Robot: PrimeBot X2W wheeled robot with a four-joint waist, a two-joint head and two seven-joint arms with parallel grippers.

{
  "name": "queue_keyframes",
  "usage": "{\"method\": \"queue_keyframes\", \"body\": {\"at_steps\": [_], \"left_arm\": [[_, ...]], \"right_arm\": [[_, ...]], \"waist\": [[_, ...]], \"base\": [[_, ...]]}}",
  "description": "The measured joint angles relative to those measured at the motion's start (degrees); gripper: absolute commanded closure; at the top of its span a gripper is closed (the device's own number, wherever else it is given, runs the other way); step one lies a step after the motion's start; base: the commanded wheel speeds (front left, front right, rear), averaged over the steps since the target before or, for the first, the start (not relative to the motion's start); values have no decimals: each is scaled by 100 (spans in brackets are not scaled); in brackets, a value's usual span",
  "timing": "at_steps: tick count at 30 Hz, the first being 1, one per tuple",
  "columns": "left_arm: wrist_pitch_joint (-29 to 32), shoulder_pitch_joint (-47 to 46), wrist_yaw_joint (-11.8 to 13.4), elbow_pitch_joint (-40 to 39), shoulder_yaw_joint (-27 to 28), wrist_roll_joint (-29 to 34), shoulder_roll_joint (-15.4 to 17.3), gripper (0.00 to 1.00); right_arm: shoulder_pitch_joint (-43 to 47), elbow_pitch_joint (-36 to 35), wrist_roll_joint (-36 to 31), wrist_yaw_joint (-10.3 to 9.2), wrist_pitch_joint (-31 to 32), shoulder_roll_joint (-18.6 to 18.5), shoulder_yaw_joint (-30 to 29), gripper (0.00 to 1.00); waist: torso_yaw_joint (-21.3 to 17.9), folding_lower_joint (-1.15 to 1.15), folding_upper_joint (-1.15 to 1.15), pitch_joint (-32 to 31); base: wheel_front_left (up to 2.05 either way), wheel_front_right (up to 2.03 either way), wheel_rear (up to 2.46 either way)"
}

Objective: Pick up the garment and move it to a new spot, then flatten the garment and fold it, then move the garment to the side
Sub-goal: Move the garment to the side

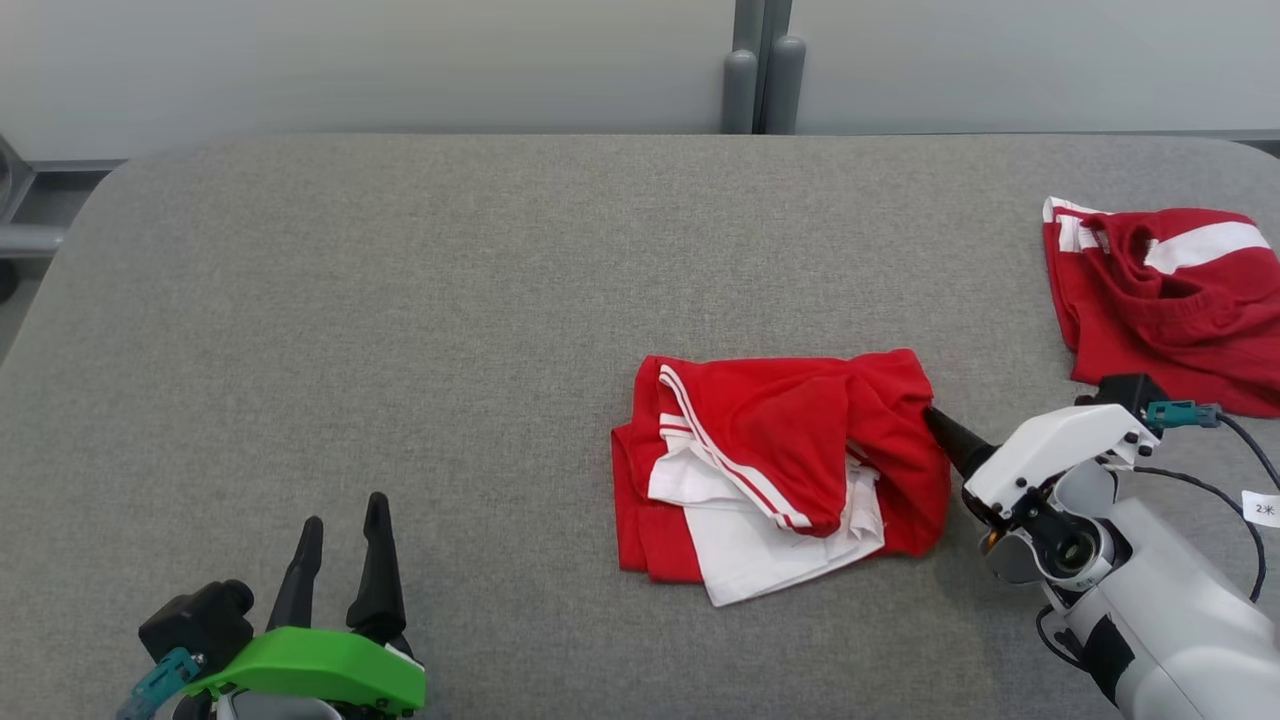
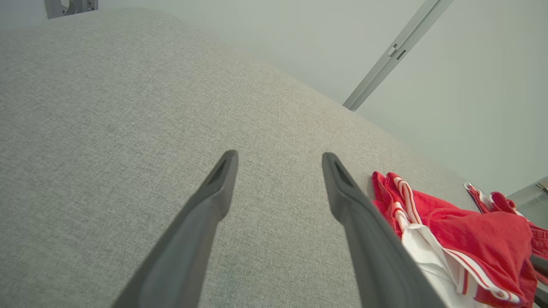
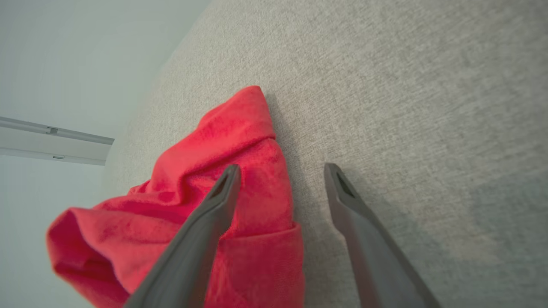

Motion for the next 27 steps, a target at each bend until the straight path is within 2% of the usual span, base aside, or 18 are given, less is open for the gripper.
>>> {"method": "queue_keyframes", "body": {"at_steps": [10,11,12,13,15,16,27], "left_arm": [[19,-164,0,-9,0,1,-3,0],[18,-164,0,-5,7,1,-2,0],[18,-164,0,-4,9,1,-2,0],[18,-164,0,-3,14,1,-3,0],[18,-164,0,0,32,1,-3,0],[18,-164,0,3,47,1,-3,0],[-41,-164,0,84,178,0,-7,0]], "right_arm": [[-52,69,147,254,461,7,20,0],[-69,71,167,291,504,12,22,6],[-84,70,185,343,536,18,31,29],[-97,67,185,388,549,24,34,29],[-125,60,185,461,560,29,59,93],[-151,55,181,487,591,24,69,100],[-581,-230,182,642,490,-182,-103,100]], "waist": [[173,0,0,213],[185,0,0,222],[194,0,0,228],[200,0,0,232],[207,0,0,234],[209,0,0,233],[88,0,0,148]], "base": [[0,0,0],[0,0,0],[0,0,0],[0,0,0],[0,0,0],[0,0,0],[0,0,0]]}}
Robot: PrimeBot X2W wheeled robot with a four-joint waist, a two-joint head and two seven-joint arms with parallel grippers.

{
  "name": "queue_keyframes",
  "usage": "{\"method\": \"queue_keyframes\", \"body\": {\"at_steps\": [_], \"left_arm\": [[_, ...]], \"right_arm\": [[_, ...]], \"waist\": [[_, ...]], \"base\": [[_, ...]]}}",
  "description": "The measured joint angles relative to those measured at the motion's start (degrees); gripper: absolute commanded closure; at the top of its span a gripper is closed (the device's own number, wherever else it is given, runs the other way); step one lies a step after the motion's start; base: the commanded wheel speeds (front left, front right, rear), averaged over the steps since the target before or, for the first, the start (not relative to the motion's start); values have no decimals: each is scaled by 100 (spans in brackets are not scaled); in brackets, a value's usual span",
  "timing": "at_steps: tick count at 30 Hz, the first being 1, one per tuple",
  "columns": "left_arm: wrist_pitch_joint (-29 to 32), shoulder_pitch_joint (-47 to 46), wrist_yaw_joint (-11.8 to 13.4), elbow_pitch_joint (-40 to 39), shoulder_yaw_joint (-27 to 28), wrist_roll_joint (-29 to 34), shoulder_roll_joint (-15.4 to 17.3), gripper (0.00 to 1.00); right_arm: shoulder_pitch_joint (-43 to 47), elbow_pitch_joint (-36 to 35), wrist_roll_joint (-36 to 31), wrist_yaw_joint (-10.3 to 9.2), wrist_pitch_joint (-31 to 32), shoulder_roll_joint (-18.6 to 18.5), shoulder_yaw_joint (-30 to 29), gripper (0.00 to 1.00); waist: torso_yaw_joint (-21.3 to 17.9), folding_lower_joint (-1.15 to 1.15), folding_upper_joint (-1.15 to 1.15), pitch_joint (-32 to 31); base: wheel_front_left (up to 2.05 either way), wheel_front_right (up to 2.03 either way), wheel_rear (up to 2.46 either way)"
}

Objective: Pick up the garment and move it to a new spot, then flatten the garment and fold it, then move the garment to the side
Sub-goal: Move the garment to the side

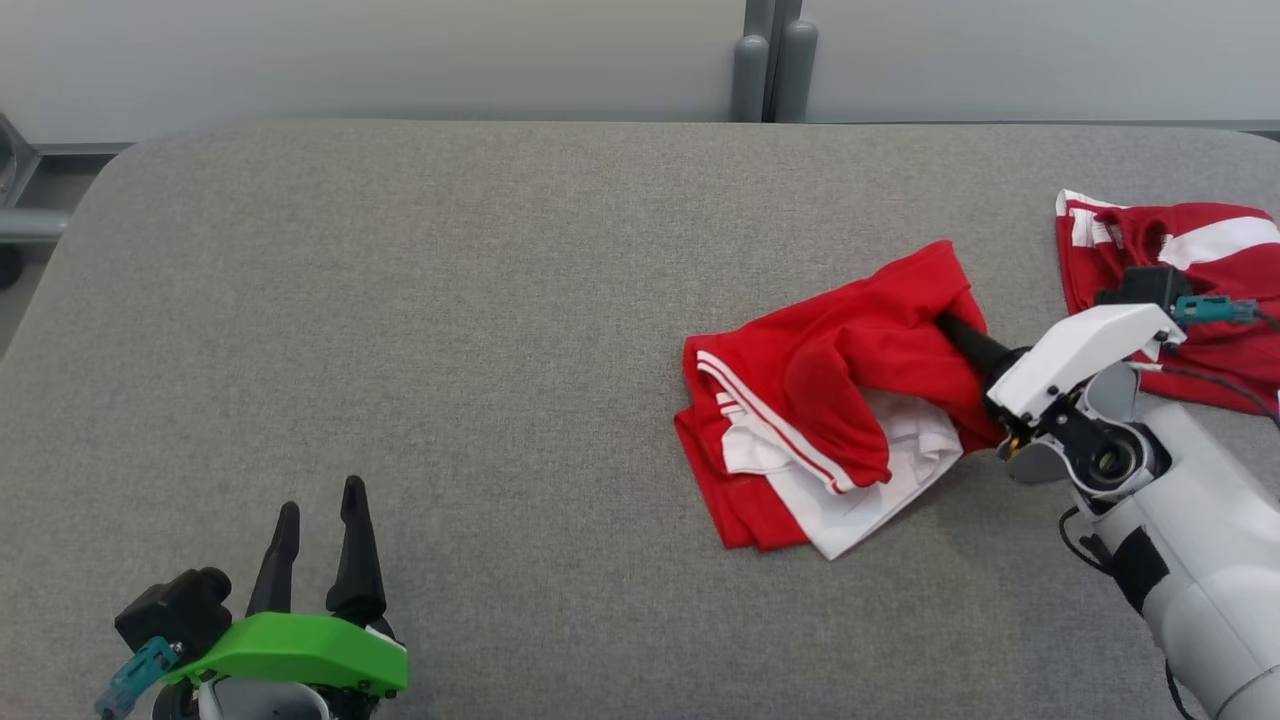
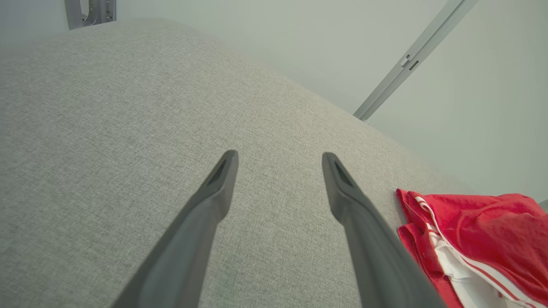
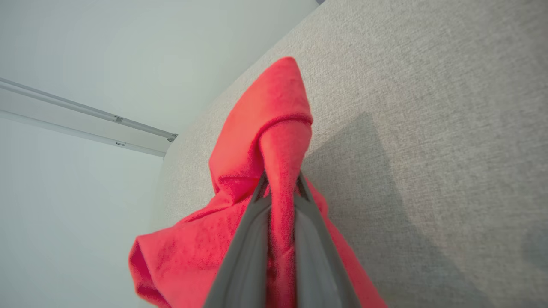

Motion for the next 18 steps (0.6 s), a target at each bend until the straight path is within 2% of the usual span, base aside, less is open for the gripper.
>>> {"method": "queue_keyframes", "body": {"at_steps": [6,9,15,18], "left_arm": [[-12,9,0,81,-16,-3,0,0],[-19,28,0,124,-13,-5,-2,0],[-46,125,0,168,-8,-22,-1,0],[-46,128,0,170,-31,-59,-1,0]], "right_arm": [[-239,-96,-132,13,103,-619,-52,100],[-282,-168,285,14,170,-593,-366,100],[-455,-417,506,38,421,-538,-468,100],[-515,-520,1071,38,586,-369,-820,100]], "waist": [[-131,0,0,-189],[-174,0,0,-277],[-283,0,0,-445],[-325,0,0,-521]], "base": [[0,0,0],[0,0,0],[0,0,0],[0,0,0]]}}
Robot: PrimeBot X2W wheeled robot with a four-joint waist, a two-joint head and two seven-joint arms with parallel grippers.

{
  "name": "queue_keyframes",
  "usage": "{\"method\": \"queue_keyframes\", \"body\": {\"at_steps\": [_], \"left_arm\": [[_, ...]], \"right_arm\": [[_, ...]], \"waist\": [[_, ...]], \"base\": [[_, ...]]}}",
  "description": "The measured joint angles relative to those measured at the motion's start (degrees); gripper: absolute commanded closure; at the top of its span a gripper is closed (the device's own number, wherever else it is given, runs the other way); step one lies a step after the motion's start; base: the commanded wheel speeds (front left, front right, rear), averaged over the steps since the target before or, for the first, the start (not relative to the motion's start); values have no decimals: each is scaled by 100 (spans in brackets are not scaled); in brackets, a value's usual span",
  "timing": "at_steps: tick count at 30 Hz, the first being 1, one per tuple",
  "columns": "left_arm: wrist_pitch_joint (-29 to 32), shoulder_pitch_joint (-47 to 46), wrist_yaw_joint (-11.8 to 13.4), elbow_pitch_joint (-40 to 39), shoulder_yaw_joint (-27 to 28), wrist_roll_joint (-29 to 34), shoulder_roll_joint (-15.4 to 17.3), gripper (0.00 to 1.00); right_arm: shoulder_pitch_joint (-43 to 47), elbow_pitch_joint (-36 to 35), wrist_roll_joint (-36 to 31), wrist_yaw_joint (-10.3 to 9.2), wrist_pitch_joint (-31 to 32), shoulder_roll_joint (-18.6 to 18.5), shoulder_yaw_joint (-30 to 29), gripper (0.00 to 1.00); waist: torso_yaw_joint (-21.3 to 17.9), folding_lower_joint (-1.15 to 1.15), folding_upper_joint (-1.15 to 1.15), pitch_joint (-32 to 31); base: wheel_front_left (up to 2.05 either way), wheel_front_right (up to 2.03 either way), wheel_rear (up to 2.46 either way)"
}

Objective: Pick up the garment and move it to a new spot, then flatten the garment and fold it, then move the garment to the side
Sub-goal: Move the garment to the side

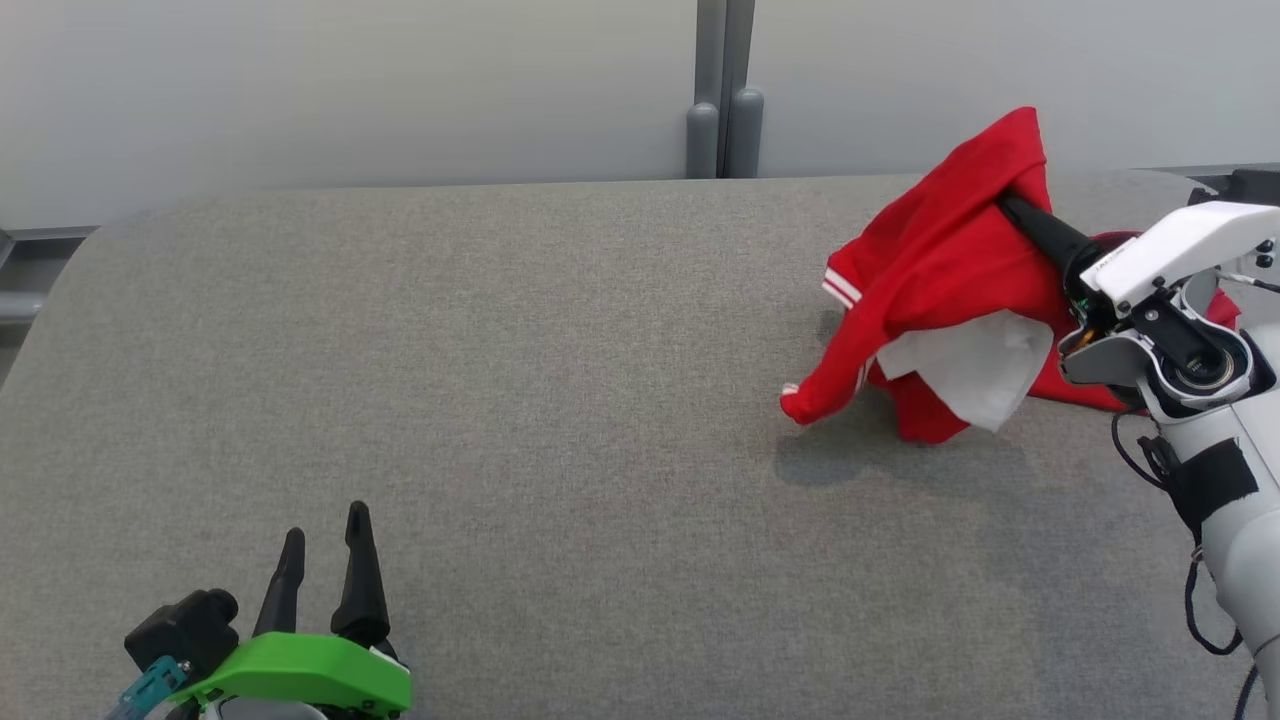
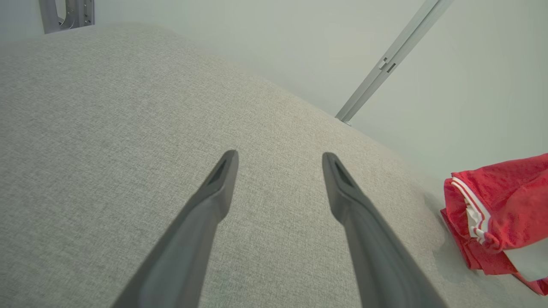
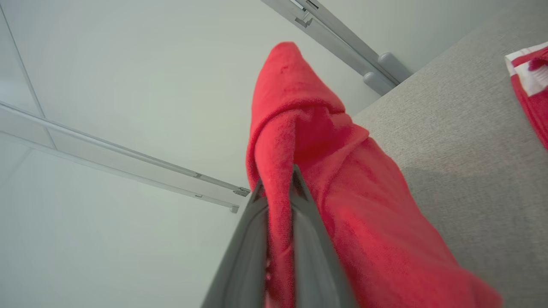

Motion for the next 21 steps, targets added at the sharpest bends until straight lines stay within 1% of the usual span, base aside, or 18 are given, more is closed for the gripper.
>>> {"method": "queue_keyframes", "body": {"at_steps": [1,2,4,8,12,14,21], "left_arm": [[0,1,0,-1,-12,-1,0,0],[0,7,0,-5,-16,-1,-1,0],[0,44,0,-8,-20,-1,1,0],[-1,65,0,-7,-60,-2,0,0],[-5,70,0,-40,-56,-2,0,0],[-5,70,0,-51,-55,-2,0,0],[-5,69,0,-177,-48,-1,0,0]], "right_arm": [[-13,-32,165,-4,52,63,-69,100],[-34,-56,171,-63,88,66,-45,100],[-114,-102,-226,-135,105,-113,191,100],[-236,-138,-417,-261,179,-420,240,100],[-436,-248,-605,-457,283,-504,374,100],[-504,-265,-668,-492,308,-538,410,100],[-939,-302,-1003,-839,459,-764,567,100]], "waist": [[-10,0,0,-24],[-18,0,0,-44],[-33,0,0,-68],[-37,0,0,-77],[-30,0,0,-25],[-28,0,0,-2],[-12,0,0,220]], "base": [[0,0,0],[0,0,0],[0,0,0],[0,0,0],[0,0,0],[0,0,0],[0,0,0]]}}
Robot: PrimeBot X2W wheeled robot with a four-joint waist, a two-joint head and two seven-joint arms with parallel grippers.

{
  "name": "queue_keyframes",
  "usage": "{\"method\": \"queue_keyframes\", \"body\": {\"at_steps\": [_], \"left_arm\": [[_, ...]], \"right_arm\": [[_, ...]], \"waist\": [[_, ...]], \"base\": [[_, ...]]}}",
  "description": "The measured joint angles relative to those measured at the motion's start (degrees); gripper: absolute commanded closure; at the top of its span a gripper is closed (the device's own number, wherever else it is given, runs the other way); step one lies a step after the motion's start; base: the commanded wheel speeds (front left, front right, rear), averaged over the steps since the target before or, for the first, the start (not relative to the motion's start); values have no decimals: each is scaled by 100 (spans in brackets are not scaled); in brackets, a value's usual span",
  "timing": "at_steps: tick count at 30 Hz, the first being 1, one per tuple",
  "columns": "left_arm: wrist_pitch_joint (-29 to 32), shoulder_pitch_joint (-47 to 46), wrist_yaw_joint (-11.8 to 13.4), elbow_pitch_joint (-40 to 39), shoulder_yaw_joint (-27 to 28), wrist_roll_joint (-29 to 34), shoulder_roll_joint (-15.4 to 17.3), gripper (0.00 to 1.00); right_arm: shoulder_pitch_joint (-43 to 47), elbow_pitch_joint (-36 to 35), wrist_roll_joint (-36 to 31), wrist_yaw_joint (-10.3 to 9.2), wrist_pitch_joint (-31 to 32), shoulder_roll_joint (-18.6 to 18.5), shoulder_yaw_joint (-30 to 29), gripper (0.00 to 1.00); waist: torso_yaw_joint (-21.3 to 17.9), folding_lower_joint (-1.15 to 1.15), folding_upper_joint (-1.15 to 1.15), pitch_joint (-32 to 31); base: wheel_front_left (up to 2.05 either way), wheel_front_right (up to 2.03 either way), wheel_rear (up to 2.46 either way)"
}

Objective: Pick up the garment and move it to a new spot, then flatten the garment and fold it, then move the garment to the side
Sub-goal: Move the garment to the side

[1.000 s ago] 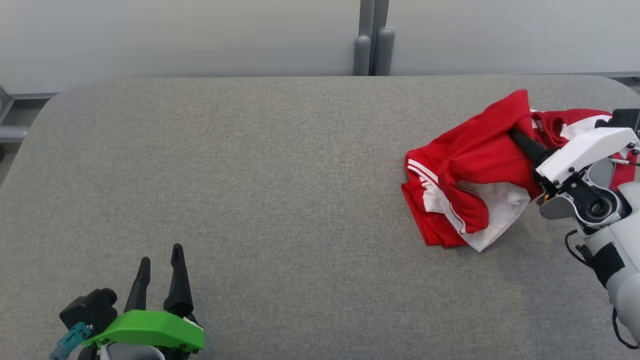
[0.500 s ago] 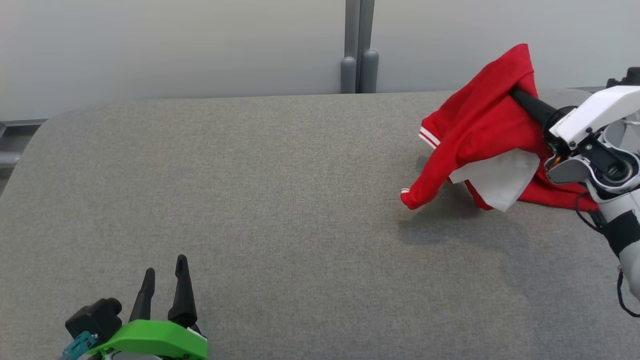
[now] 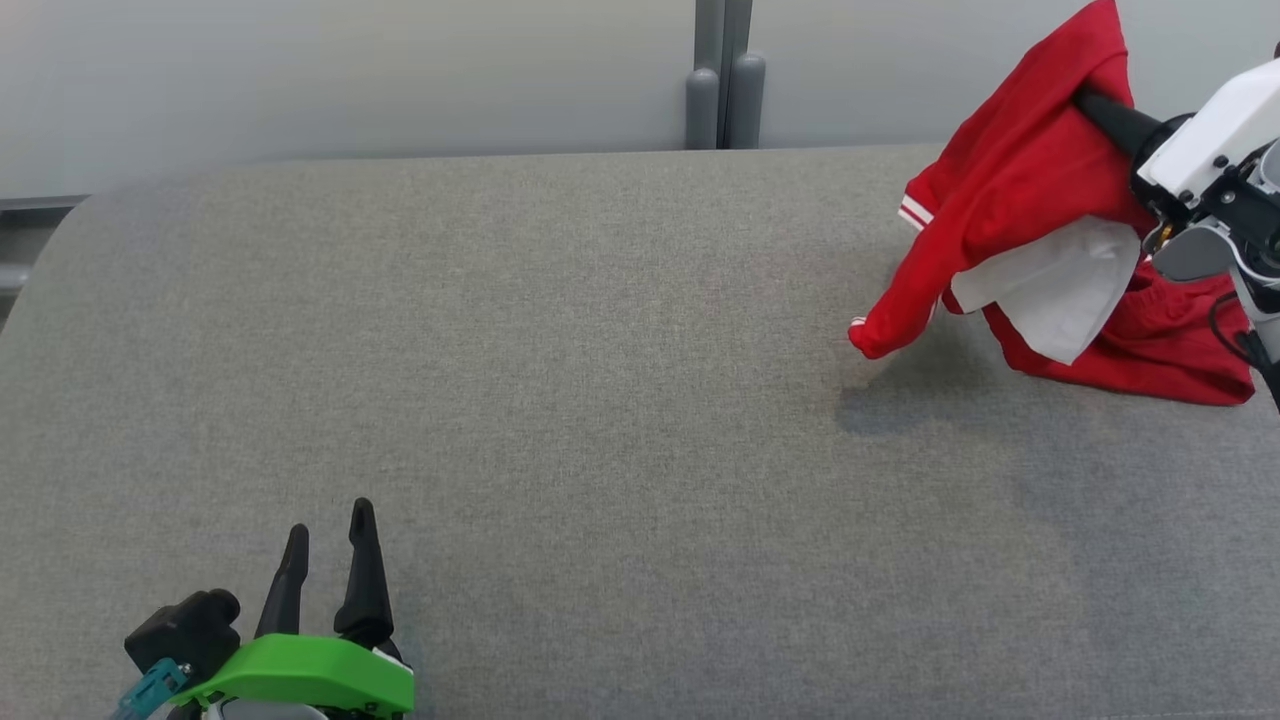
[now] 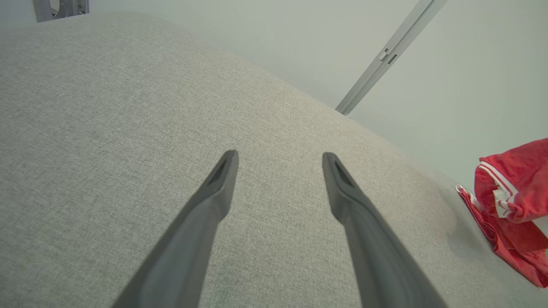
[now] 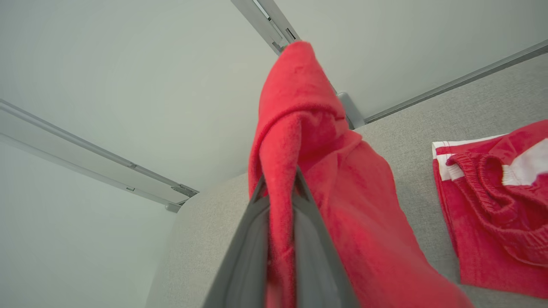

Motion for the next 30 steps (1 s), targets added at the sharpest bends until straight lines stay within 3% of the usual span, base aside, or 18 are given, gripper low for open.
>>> {"method": "queue_keyframes", "body": {"at_steps": [10,15,30], "left_arm": [[9,-62,0,-179,56,71,0,0],[43,-233,0,-244,60,123,-2,0],[169,-537,0,-443,132,323,-3,0]], "right_arm": [[-412,210,-877,-232,121,-550,443,100],[-594,349,-987,-323,118,-727,427,100],[-756,806,-1464,-403,-165,-1129,416,100]], "waist": [[2,0,0,467],[-14,0,0,724],[-128,0,0,1383]], "base": [[0,0,0],[0,0,0],[0,0,0]]}}
